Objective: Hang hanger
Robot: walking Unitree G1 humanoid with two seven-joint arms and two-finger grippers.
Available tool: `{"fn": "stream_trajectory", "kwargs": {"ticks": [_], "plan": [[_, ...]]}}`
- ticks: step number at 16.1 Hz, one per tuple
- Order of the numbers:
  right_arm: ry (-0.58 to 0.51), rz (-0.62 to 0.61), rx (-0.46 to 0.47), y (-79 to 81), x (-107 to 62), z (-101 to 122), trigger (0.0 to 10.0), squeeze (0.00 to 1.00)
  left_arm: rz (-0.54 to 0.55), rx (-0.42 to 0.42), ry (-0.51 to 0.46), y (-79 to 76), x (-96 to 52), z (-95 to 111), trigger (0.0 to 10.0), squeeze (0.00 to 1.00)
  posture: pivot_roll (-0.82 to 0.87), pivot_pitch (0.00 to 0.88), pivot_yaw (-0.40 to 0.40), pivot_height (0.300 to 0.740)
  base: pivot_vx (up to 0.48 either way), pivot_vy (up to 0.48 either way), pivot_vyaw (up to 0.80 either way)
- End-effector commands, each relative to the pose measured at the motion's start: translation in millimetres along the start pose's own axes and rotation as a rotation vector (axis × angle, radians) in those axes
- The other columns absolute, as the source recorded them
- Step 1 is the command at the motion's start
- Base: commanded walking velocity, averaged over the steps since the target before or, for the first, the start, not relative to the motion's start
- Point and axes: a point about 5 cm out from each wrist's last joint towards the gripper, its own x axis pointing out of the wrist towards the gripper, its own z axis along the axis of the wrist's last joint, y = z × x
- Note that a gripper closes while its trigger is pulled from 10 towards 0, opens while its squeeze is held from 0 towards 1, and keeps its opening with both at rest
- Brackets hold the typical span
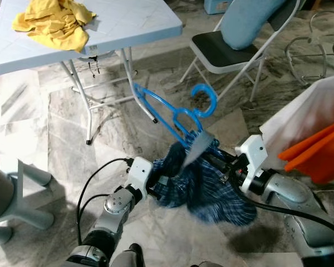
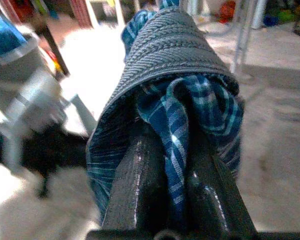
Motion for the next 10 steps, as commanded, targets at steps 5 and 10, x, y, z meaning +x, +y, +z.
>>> {"fn": "stream_trajectory", "kwargs": {"ticks": [5,10], "plan": [[0.169,-0.083,-0.22,-39.0,-2.7,-22,10.0,0.0,-0.221,0.186,-0.069,-7.4,-13.1,4,10.0,1.0,-0.1,0.205,0.028,0.74,0.0,0.0,0.0],[0.306,0.017,-0.406,-56.8,-18.8,-40,10.0,0.0,-0.147,0.388,-0.211,8.0,-17.3,28,10.0,1.0,-0.08,0.207,0.041,0.74,0.0,0.0,0.0]]}}
